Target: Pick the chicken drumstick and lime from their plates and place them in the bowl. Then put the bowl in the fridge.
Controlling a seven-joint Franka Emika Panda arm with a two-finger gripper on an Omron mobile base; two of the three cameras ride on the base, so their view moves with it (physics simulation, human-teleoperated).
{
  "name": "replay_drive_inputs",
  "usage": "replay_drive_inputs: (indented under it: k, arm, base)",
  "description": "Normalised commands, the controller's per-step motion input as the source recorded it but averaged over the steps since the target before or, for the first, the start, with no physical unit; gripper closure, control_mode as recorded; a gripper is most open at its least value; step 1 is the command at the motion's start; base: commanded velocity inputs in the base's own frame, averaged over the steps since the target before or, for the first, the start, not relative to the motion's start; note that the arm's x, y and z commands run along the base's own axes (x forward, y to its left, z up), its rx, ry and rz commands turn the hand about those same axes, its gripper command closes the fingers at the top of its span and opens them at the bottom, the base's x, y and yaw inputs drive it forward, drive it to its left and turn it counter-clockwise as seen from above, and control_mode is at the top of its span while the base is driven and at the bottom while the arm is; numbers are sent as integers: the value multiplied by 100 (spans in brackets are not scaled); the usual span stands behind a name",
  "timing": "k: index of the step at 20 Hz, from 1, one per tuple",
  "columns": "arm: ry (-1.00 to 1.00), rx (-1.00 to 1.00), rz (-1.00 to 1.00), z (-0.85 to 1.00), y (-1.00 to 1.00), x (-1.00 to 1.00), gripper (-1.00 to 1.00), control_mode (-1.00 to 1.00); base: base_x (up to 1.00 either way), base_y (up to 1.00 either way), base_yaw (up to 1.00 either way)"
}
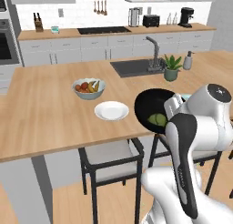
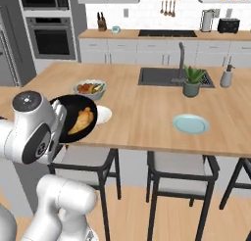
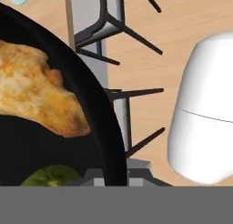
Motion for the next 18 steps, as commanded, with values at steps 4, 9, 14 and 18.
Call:
replay_drive_inputs:
  k: [4,9,14,18]
  arm:
    - [0,0,0,0,0,0,100,100]
    - [0,0,0,0,0,0,100,100]
    - [0,0,0,0,0,0,100,100]
    - [0,0,0,0,0,0,100,100]
  base:
    - [-92,76,0]
    - [-13,100,1]
    - [0,100,0]
    - [0,100,0]
